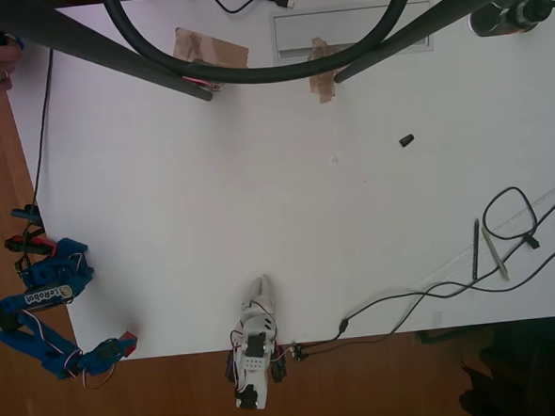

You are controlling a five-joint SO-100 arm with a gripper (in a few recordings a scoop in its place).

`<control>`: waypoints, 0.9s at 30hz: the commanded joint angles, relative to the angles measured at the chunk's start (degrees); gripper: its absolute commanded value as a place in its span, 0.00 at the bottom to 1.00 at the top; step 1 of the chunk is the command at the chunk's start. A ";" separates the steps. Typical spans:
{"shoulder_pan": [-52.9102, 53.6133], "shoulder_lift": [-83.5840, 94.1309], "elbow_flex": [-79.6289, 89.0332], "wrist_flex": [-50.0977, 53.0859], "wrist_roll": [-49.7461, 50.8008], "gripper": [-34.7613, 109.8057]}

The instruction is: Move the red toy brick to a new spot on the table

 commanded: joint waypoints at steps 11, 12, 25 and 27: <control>10.81 3.16 13.36 -10.28 -4.04 0.38; 10.72 4.22 12.57 -10.02 -5.01 0.40; -14.06 9.58 -27.95 16.44 0.88 0.43; -23.47 13.01 -26.98 19.95 1.76 0.42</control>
